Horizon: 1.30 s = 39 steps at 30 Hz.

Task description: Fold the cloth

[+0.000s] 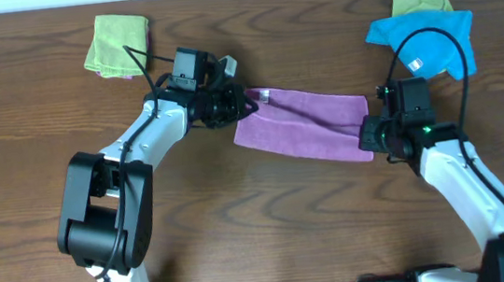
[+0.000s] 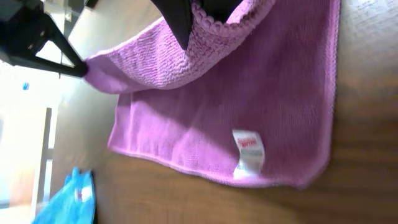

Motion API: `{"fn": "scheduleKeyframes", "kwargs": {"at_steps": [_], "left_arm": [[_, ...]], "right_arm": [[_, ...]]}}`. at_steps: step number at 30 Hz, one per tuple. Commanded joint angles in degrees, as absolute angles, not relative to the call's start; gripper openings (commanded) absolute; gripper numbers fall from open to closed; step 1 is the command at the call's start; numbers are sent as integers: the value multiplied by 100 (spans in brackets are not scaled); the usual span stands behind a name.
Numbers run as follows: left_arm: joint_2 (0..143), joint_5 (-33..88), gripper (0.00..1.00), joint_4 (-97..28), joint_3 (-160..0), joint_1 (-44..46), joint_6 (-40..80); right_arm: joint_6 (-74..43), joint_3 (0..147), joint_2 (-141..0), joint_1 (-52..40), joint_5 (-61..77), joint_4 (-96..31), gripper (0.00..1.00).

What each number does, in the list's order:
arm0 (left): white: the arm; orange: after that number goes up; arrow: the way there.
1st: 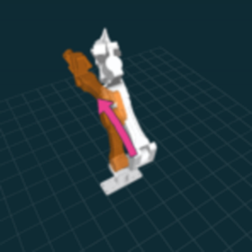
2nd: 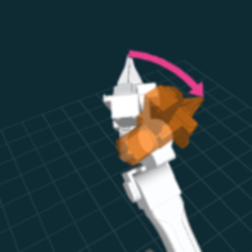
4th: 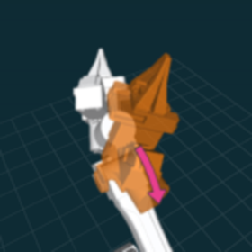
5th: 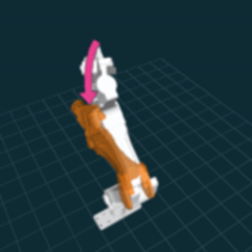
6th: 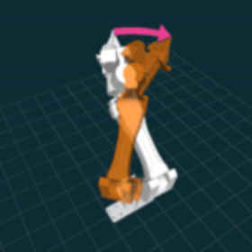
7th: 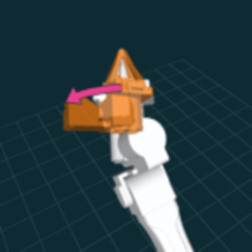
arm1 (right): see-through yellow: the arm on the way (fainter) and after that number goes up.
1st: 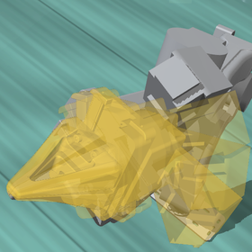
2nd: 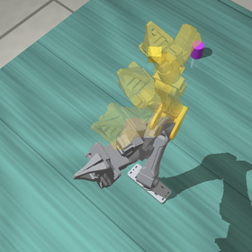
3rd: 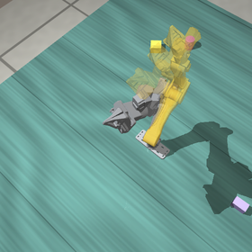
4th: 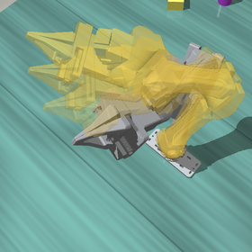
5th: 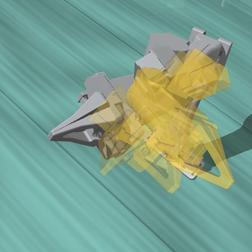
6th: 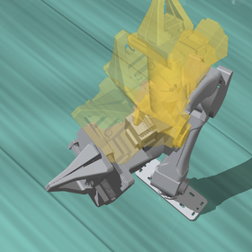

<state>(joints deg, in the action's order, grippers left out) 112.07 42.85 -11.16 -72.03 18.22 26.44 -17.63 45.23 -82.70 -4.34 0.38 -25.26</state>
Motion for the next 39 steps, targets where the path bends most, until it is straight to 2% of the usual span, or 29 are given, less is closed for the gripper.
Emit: {"fn": "scheduleKeyframes", "kwargs": {"at_steps": [1, 13, 39], "left_arm": [[11124, 3933, 6, -939, -7286, 1802, 2987], [11142, 3124, 6, -545, -7286, 1802, 2985], [12077, 3033, 6, 156, -7293, 1798, 2958]], "right_arm": [[-1841, 4517, -8427, -414, -152, -2333, 1], [-1844, 4517, -8744, -414, -322, -1503, 1], [-1839, 4517, -9406, -414, -707, -871, 1]]}}
